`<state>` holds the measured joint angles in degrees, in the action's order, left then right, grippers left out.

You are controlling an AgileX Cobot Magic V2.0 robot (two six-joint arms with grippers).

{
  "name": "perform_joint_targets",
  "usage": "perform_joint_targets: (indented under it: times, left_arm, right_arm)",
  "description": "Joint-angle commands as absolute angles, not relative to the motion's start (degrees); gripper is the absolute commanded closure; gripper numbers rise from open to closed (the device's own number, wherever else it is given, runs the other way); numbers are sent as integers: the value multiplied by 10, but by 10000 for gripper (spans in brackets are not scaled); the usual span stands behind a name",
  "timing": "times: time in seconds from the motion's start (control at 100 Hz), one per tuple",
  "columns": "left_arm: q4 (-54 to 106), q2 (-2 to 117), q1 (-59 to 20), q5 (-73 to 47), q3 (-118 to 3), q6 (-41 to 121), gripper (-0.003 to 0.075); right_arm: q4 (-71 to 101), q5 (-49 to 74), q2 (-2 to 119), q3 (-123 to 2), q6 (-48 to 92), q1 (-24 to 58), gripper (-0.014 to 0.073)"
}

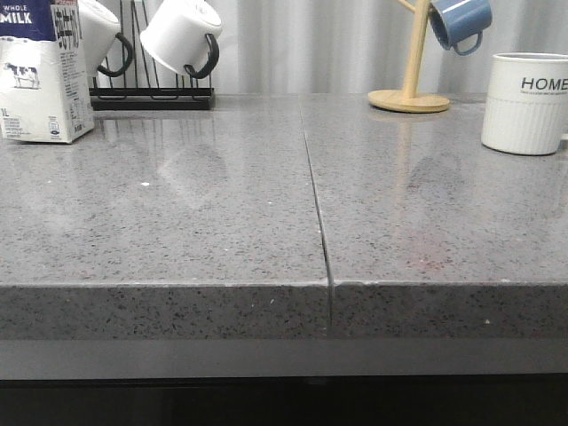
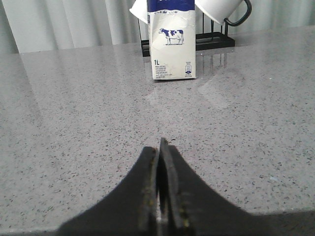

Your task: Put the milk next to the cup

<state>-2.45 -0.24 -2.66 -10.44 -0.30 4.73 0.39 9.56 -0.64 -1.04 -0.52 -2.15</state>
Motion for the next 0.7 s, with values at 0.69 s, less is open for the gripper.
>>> perform_joint_targets:
  times: [0.69]
  left_arm:
    - [-21, -19, -23, -62, 23, 43, 741]
  right_arm:
    - [0, 45, 167, -128, 0, -22, 649]
